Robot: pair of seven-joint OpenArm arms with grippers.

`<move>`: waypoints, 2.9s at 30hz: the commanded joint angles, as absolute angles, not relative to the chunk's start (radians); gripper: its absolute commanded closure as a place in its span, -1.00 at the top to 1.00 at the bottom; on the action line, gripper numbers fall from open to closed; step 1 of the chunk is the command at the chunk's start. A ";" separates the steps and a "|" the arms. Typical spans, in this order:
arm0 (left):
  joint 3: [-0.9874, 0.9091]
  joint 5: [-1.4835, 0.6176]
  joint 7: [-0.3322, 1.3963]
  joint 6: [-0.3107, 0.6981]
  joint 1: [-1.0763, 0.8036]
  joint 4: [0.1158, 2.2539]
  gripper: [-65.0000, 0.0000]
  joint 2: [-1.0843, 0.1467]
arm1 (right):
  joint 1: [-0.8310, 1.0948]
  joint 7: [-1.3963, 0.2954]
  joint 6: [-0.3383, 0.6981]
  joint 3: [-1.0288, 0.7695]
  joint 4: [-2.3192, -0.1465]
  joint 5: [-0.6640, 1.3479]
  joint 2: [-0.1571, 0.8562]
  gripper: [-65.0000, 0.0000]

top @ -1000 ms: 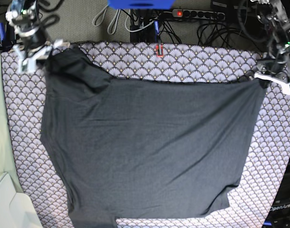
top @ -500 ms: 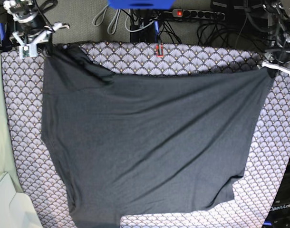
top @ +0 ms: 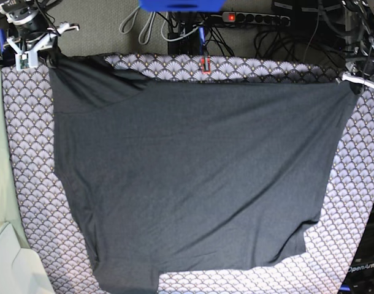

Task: Fold the T-shirt properly
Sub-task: 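Lift the shoulder edge with both grippers and pull it taut, then carry the shoulder edge with both grippers toward the hem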

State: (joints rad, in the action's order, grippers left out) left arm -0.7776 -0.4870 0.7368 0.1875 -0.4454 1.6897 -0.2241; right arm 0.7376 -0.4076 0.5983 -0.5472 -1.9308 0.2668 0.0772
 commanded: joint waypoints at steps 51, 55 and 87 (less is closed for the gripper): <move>-0.582 -0.082 0.780 0.173 0.130 1.486 -0.99 -0.239 | 0.002 -0.805 0.698 -0.455 -1.816 0.008 0.145 -1.00; -0.582 -0.082 0.774 0.173 0.185 1.411 -0.99 -0.243 | -0.074 -0.803 0.698 -0.455 -1.705 0.007 0.171 -1.00; -0.489 -0.082 0.746 0.173 0.387 1.178 -0.99 -0.282 | -0.344 -0.700 0.698 -0.389 -1.268 0.007 0.254 -1.00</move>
